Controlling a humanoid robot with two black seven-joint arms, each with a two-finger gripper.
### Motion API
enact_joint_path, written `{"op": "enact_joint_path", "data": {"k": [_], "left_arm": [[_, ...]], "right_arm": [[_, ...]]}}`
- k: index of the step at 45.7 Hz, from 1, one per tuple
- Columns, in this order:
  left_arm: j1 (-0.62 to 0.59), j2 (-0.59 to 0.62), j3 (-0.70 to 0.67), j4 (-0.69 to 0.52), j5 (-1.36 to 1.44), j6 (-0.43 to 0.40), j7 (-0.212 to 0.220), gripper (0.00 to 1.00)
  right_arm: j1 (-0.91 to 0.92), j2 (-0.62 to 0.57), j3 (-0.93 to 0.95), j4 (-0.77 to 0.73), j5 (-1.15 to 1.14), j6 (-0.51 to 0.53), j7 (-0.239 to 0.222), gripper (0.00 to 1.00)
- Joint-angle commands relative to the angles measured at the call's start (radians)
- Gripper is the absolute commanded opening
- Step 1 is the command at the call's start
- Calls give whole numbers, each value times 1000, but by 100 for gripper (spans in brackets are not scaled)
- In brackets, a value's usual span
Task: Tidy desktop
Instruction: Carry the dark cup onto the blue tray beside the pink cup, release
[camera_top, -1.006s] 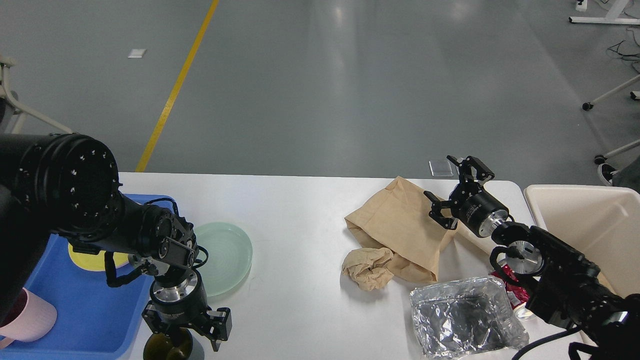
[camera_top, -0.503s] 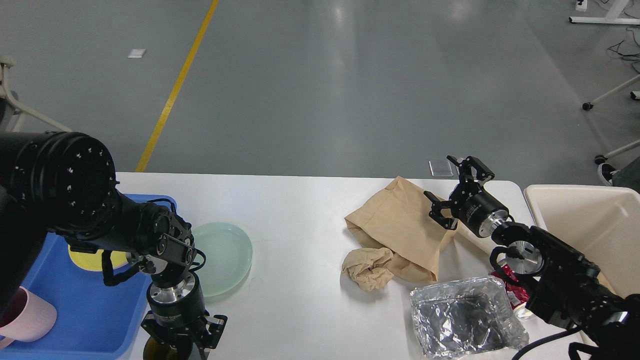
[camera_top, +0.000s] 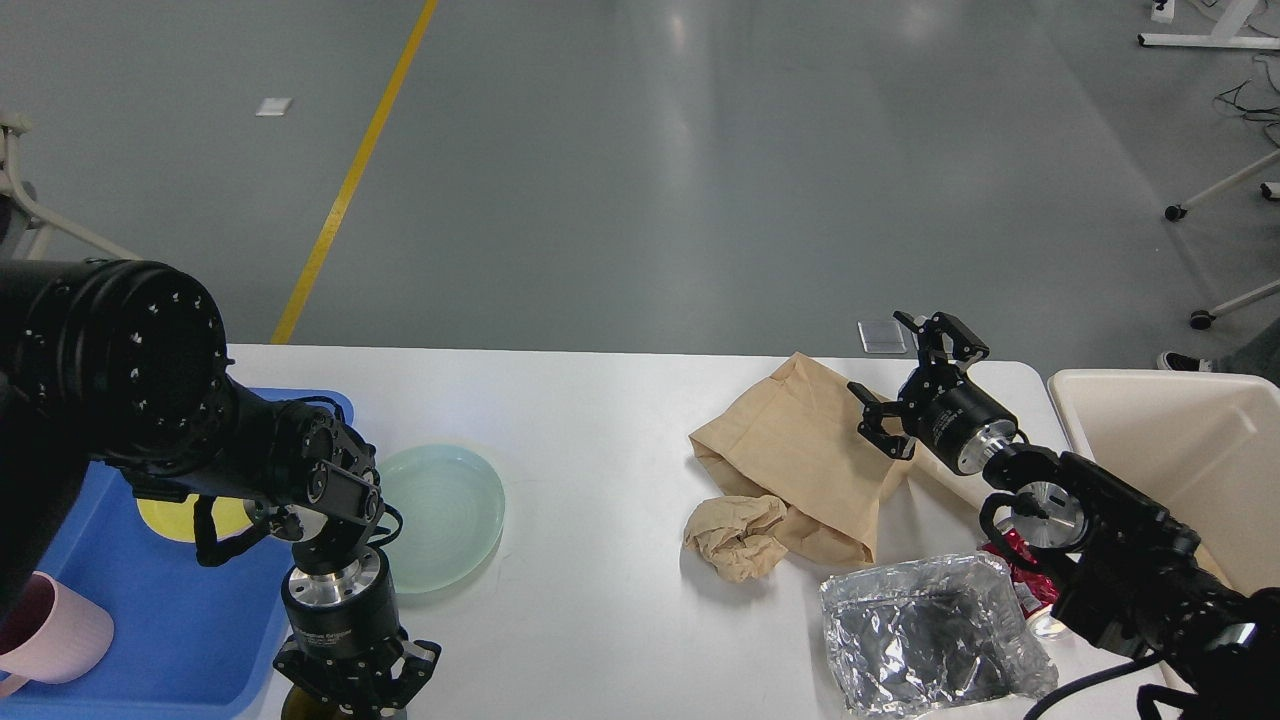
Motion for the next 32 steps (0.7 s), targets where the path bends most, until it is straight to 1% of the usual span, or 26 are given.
{"op": "enact_joint_path", "data": {"k": [1, 4, 14, 17, 20, 28, 32], "left_arm": [[-4, 1, 0, 0, -1, -35, -2, 0], [-5, 2, -1, 0, -3, -57, -3, 0], [-19, 19, 5, 0, -18, -66, -3, 0], [-28, 22, 6, 0, -19, -82, -3, 0], [-40, 28, 8, 0, -19, -104, -3, 0], [-102, 77, 23, 0, -18, -215, -3, 0], [-143, 108, 35, -2, -19, -222, -5, 0]], "right_arm": [[0, 0, 0, 0, 0, 0, 0, 100], [0, 0, 0, 0, 0, 0, 0, 100], [0, 0, 0, 0, 0, 0, 0, 100], [0, 0, 0, 0, -1, 0, 0, 100], [0, 0, 0, -1, 0, 0, 0, 100], [0, 0, 0, 0, 0, 0, 0, 100], [0, 0, 0, 0, 0, 0, 0, 100]]}}
